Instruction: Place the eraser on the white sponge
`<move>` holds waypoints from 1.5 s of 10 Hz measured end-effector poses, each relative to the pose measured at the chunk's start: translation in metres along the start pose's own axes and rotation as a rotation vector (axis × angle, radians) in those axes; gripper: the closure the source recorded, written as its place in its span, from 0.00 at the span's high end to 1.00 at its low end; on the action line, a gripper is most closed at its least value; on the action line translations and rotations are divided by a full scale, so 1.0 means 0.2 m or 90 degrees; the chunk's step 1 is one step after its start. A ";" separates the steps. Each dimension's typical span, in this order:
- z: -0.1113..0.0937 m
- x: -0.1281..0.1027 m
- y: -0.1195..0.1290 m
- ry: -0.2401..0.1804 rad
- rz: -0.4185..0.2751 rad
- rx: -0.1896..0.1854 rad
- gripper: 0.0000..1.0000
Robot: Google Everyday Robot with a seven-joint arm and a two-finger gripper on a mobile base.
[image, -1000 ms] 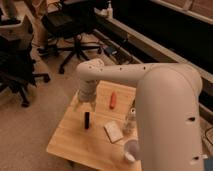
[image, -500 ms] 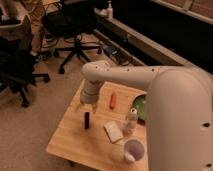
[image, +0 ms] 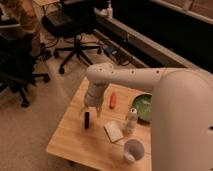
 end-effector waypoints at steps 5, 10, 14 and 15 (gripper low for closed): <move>0.08 0.02 0.07 0.036 -0.024 0.006 0.24; 0.00 -0.04 0.03 0.037 -0.029 0.038 0.00; -0.26 -0.09 0.01 0.009 -0.058 0.125 0.00; -0.30 -0.10 0.04 0.004 -0.069 0.143 0.00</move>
